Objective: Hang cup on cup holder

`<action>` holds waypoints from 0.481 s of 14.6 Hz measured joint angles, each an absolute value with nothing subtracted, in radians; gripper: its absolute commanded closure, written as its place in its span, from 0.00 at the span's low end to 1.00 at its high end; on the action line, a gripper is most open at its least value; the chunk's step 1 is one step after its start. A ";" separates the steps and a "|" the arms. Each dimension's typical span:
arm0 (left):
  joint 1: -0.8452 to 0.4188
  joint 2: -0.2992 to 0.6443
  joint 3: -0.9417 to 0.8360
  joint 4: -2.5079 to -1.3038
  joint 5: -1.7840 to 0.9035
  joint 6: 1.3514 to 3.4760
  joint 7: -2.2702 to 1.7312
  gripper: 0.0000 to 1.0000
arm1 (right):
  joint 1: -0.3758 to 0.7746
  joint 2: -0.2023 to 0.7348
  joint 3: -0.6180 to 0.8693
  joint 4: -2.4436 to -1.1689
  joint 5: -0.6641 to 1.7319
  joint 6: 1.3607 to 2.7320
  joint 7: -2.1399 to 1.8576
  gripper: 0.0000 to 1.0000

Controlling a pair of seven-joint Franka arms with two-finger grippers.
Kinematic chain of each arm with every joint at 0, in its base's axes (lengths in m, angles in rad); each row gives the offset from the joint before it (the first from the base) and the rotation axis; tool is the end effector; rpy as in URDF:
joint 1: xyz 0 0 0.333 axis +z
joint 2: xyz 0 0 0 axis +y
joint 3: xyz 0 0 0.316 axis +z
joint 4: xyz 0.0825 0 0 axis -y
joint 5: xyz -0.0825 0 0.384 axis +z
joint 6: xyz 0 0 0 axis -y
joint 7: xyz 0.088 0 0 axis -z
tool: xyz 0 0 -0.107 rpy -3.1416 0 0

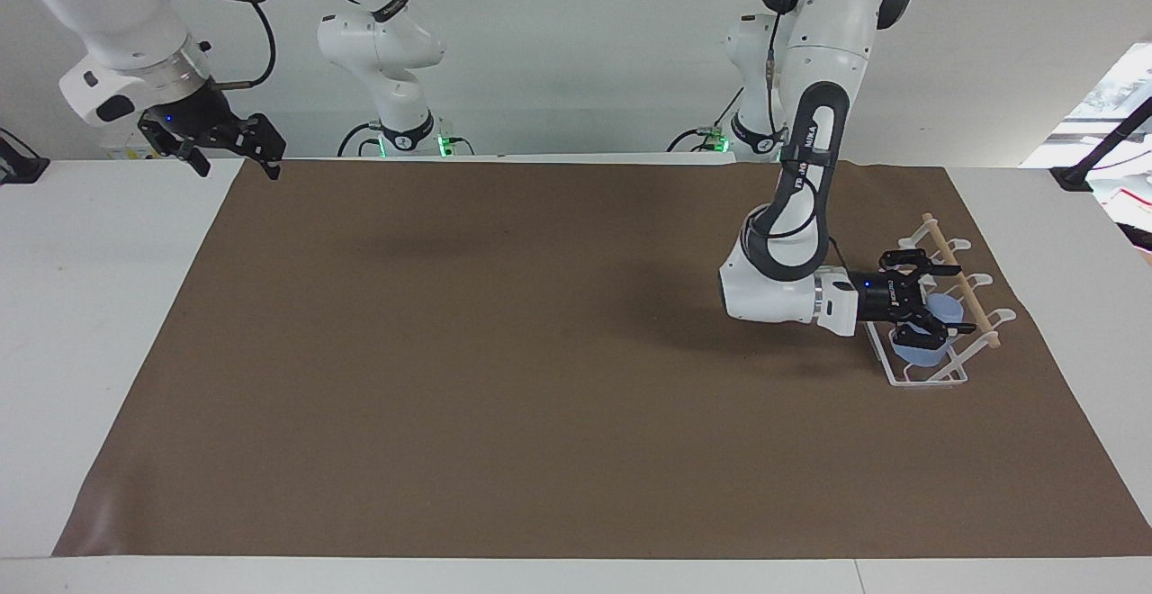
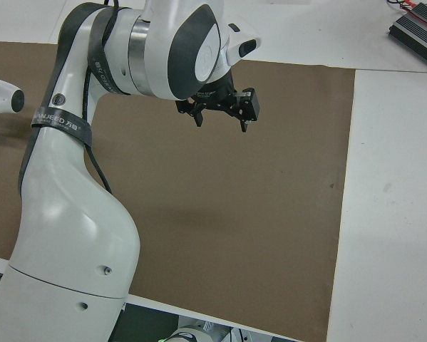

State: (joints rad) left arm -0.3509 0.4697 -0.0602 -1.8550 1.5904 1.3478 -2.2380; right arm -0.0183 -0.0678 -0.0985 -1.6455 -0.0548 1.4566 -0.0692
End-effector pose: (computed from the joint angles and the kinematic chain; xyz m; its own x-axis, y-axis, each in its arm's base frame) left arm 0.6003 -0.1224 0.3310 0.0381 -0.1527 0.9875 0.9677 -0.2408 -0.0745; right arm 0.5155 -0.0687 0.6168 0.9909 -0.0520 -0.1240 -0.0474 -0.9981 0.0396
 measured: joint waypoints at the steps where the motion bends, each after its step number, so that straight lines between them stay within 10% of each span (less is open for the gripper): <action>1: -0.352 0.468 -0.061 -1.840 1.590 1.362 -2.231 0.00 | -0.018 -0.068 -0.098 -1.646 -0.055 1.456 -0.069 0.01; 7: -0.358 0.423 -0.064 -1.806 1.417 1.497 -2.118 0.00 | -0.018 -0.067 -0.098 -1.646 -0.055 1.456 -0.069 0.01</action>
